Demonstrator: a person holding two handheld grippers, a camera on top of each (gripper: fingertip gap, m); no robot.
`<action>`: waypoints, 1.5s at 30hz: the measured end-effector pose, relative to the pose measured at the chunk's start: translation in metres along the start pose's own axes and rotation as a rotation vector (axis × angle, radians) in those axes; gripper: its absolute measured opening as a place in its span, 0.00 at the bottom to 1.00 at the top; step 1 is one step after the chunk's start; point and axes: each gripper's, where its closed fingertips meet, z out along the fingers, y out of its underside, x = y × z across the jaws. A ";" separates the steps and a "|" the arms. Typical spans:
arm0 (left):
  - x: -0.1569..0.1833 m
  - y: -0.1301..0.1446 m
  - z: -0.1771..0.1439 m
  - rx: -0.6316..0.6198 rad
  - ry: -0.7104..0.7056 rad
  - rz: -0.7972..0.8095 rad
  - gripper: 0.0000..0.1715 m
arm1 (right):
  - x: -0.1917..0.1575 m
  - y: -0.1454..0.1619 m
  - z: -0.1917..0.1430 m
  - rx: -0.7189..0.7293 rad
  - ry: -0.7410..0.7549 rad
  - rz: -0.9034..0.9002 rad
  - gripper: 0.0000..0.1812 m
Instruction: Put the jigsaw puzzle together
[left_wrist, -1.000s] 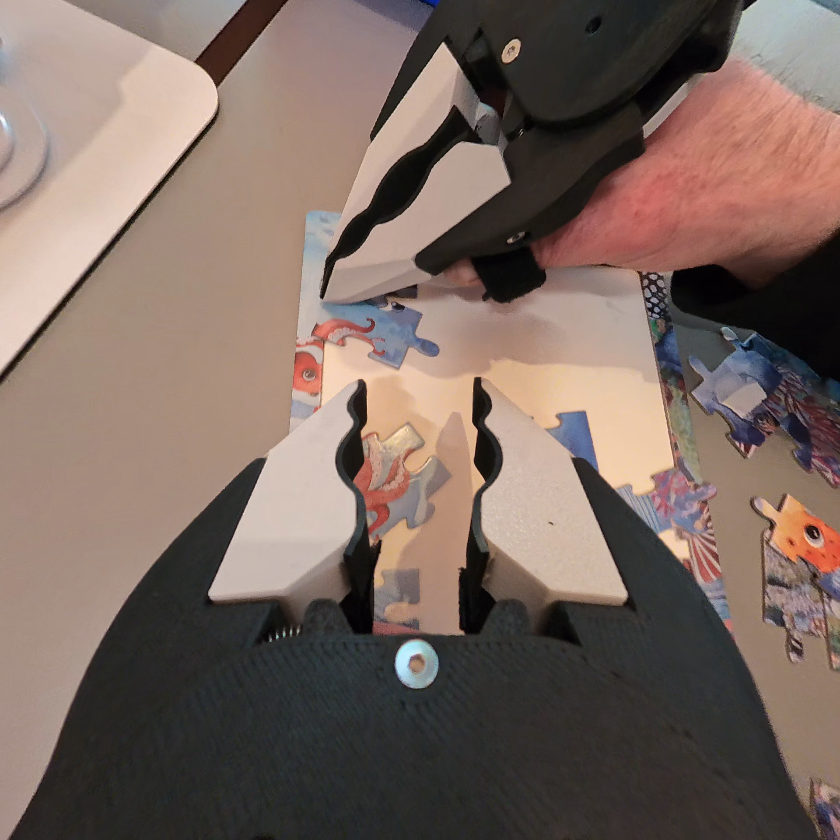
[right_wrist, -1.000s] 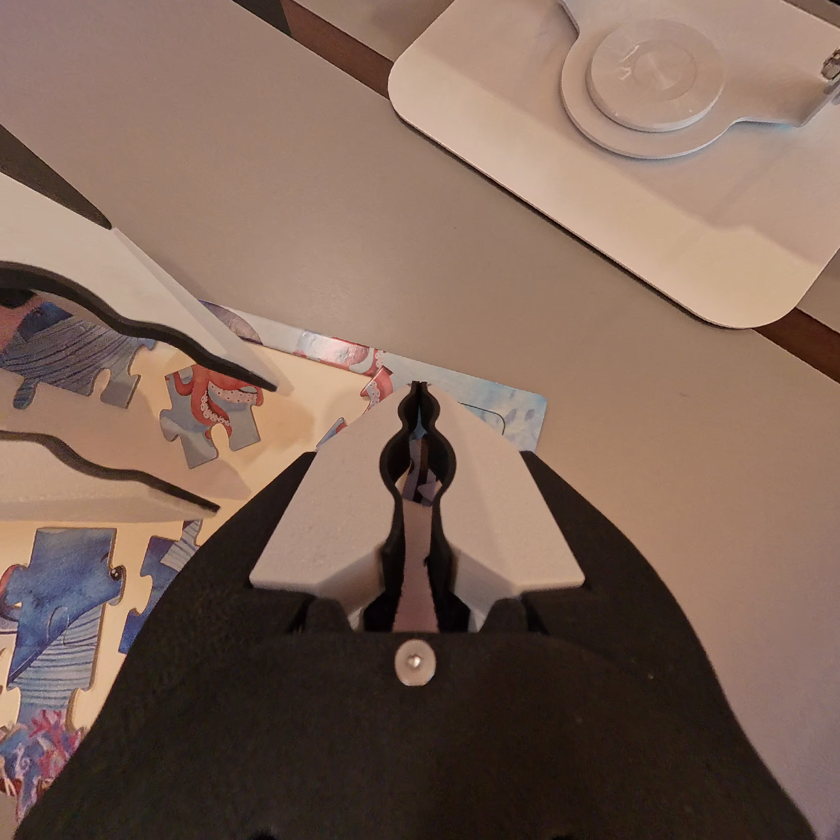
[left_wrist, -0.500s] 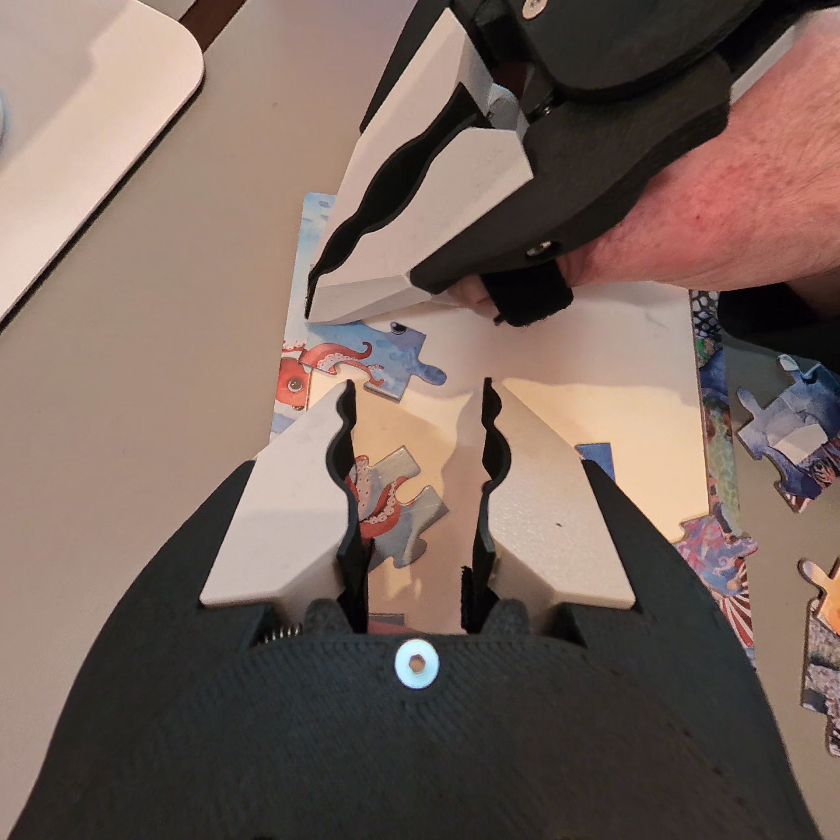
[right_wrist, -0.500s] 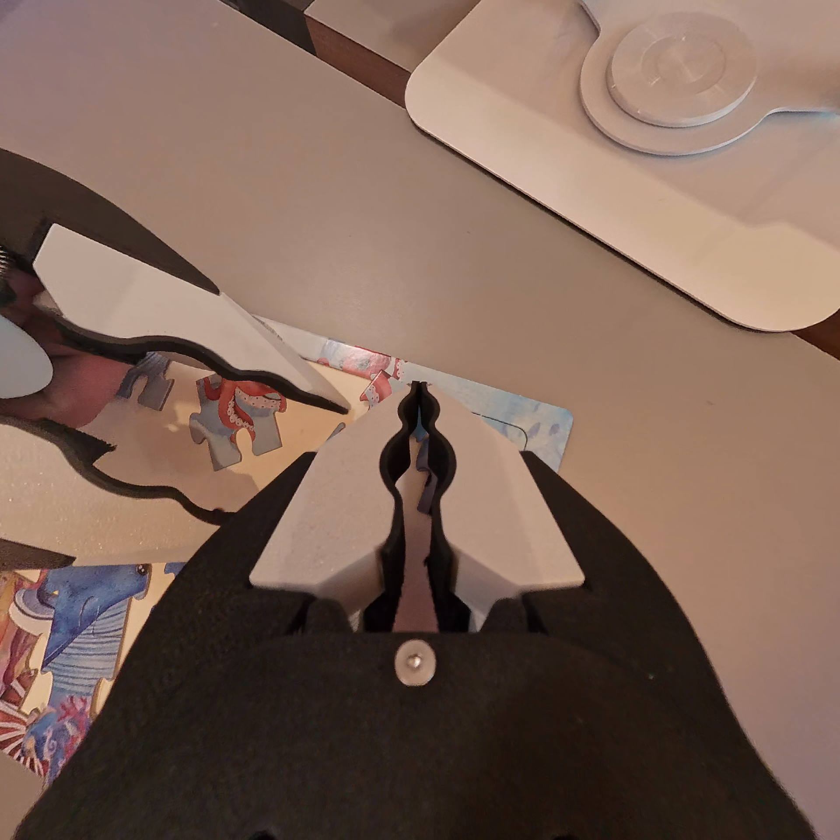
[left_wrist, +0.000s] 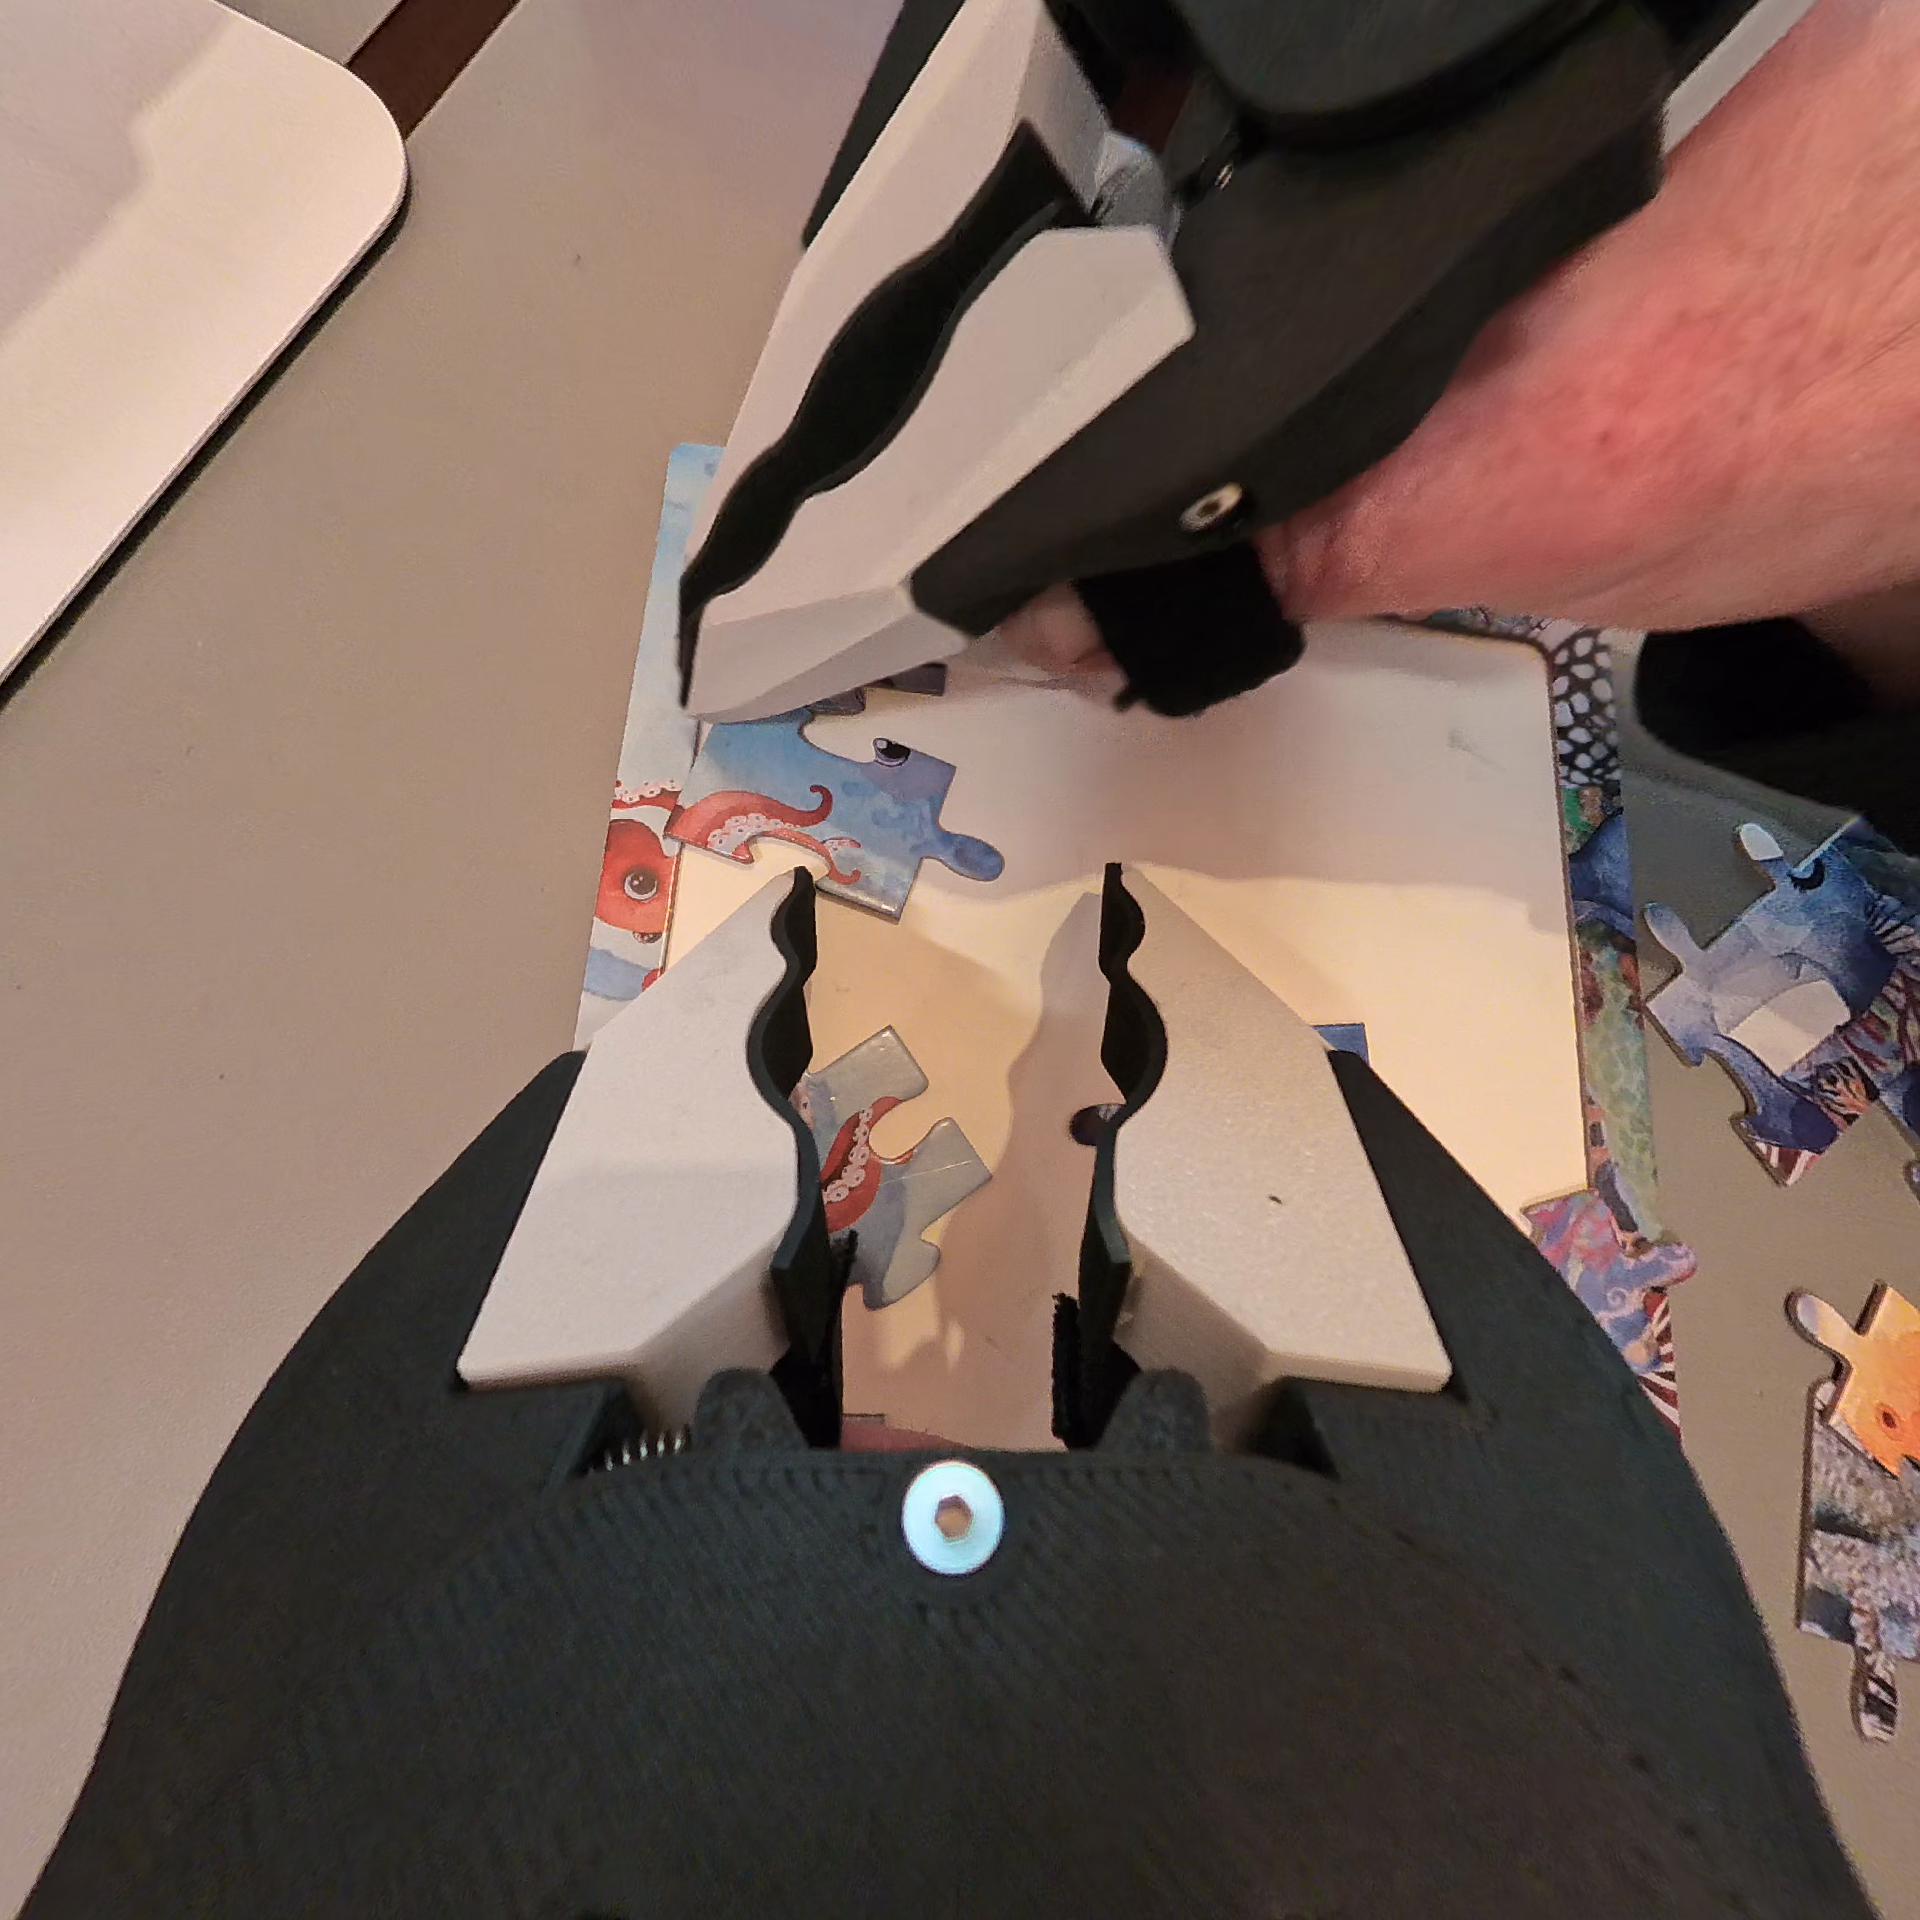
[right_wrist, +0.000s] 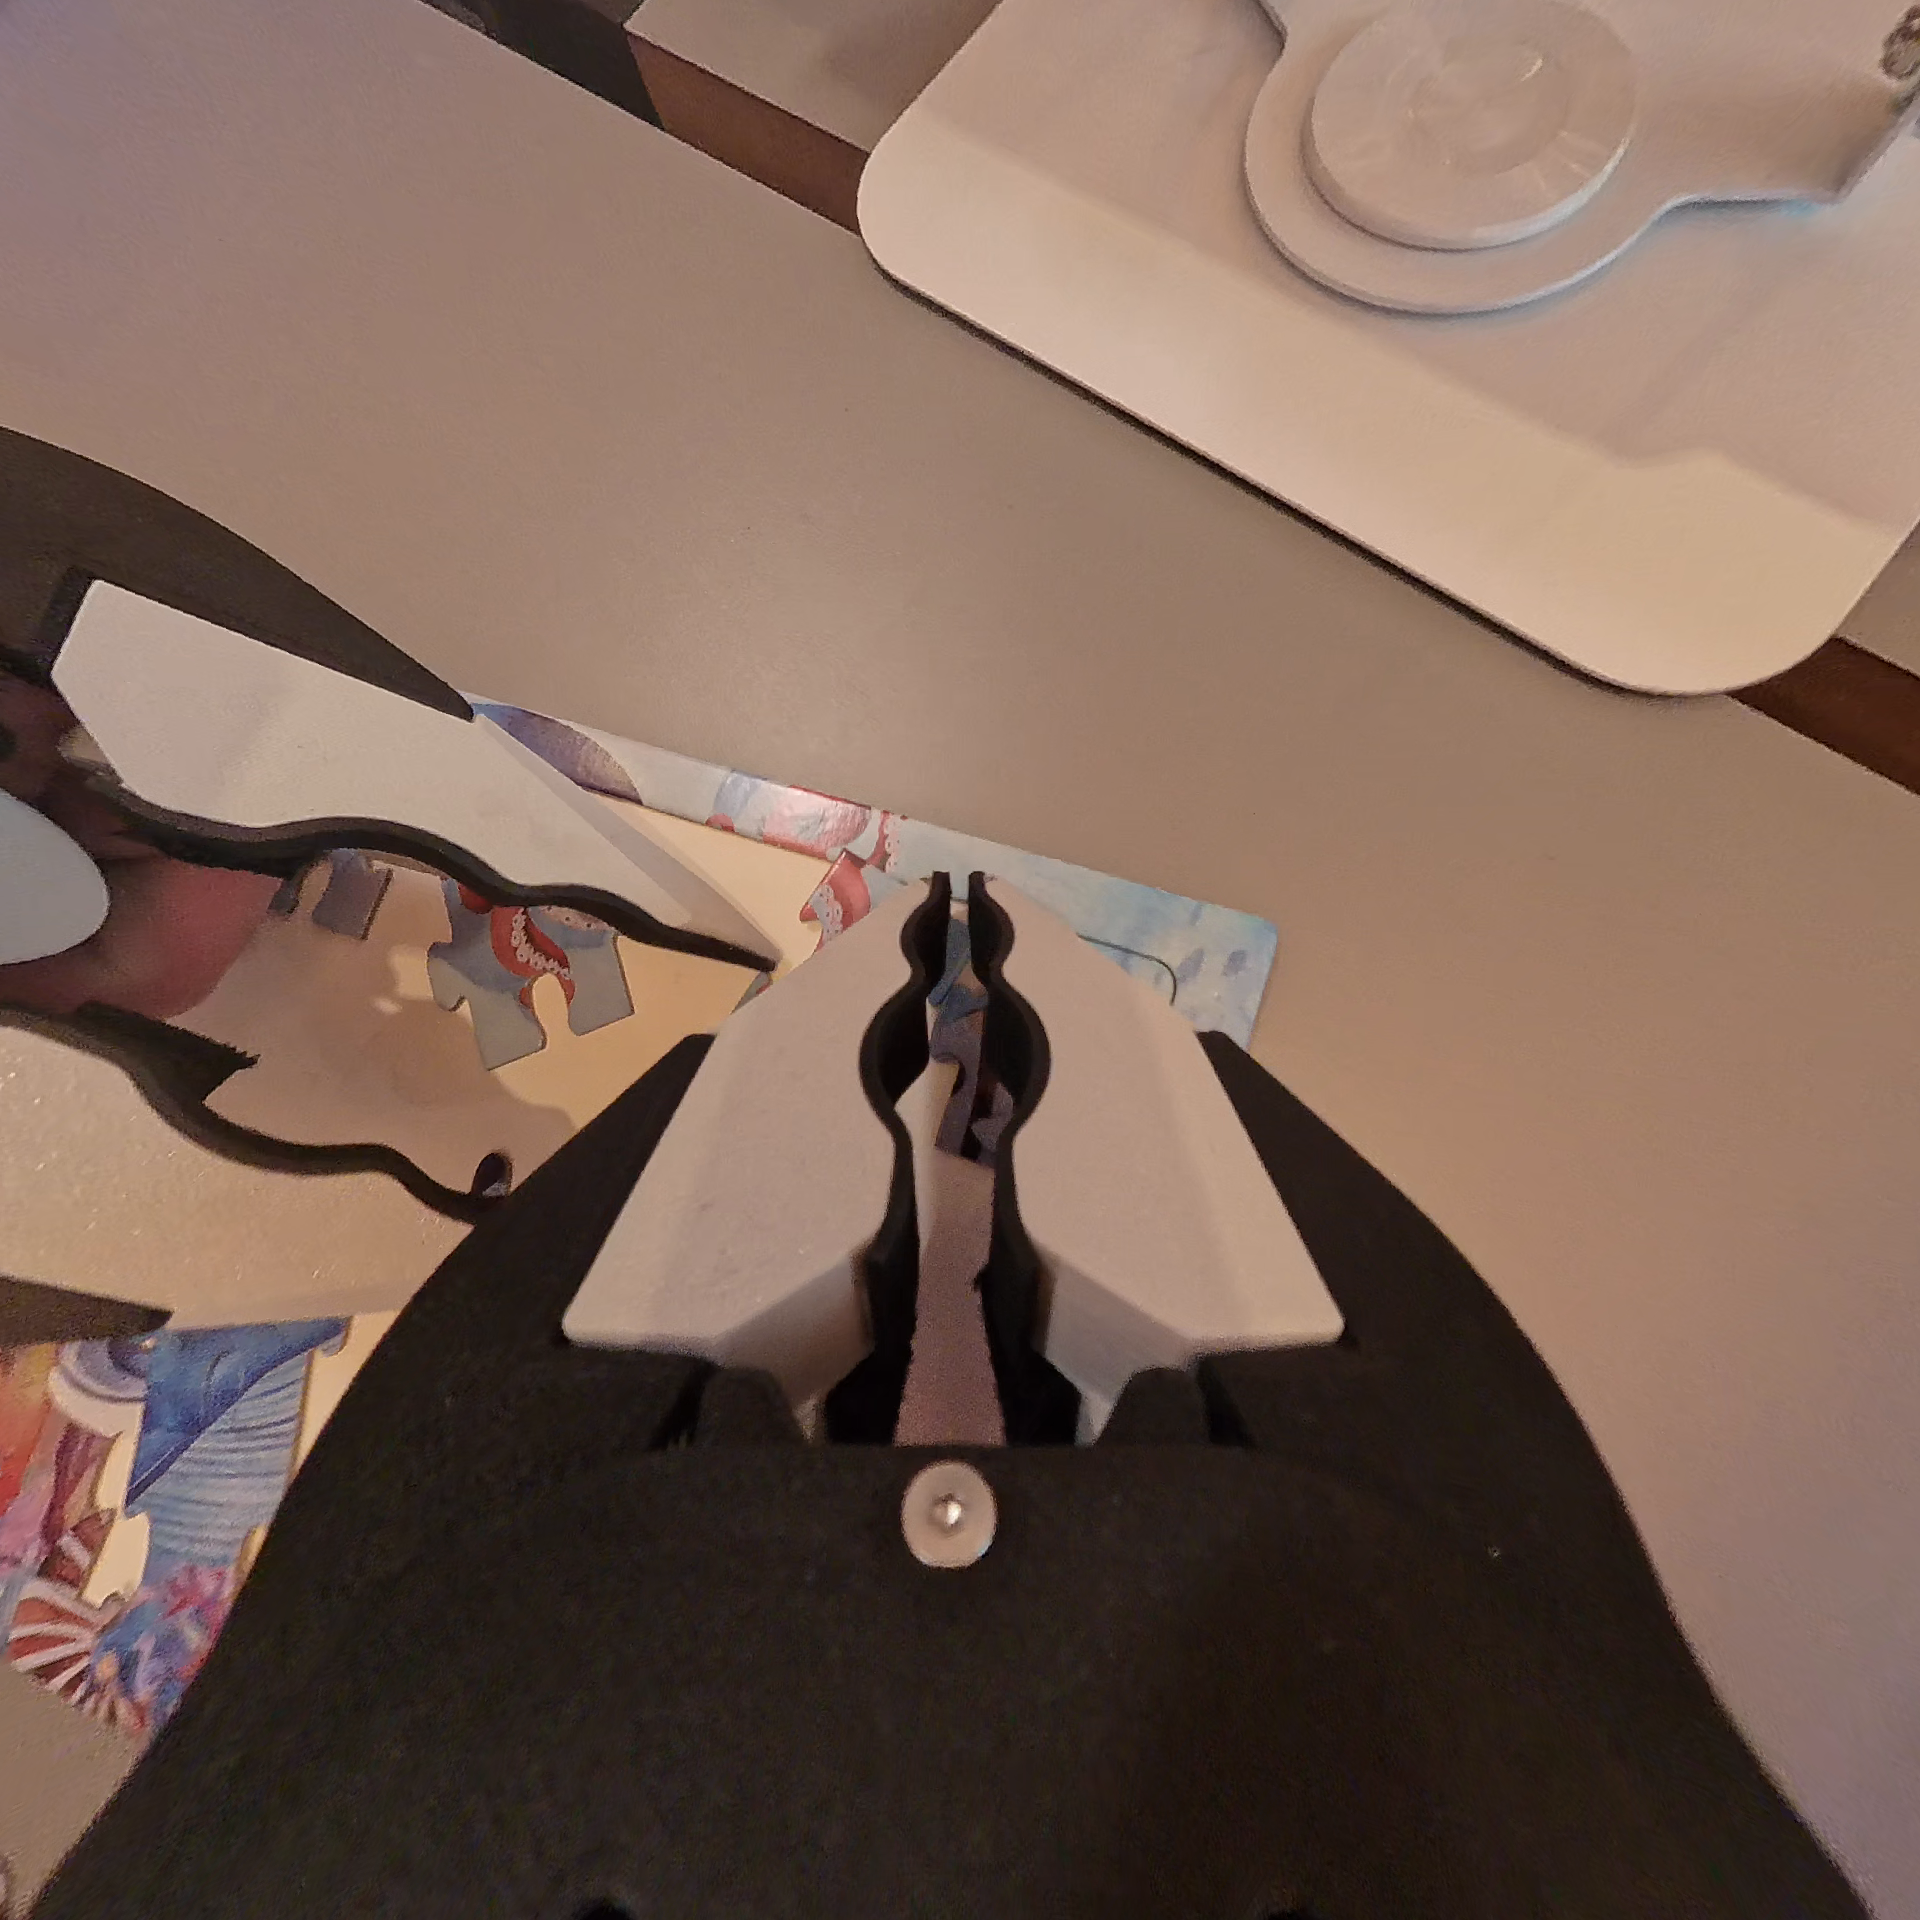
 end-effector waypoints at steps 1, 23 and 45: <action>0.000 0.000 0.000 0.001 0.000 -0.001 0.31 | 0.001 0.001 -0.003 -0.009 -0.007 0.019 0.03; -0.001 -0.002 0.000 0.028 0.015 -0.019 0.30 | -0.016 0.007 -0.003 -0.015 -0.196 0.199 0.09; -0.001 -0.002 0.001 0.014 0.007 -0.012 0.34 | -0.009 0.007 -0.016 -0.015 -0.180 0.222 0.13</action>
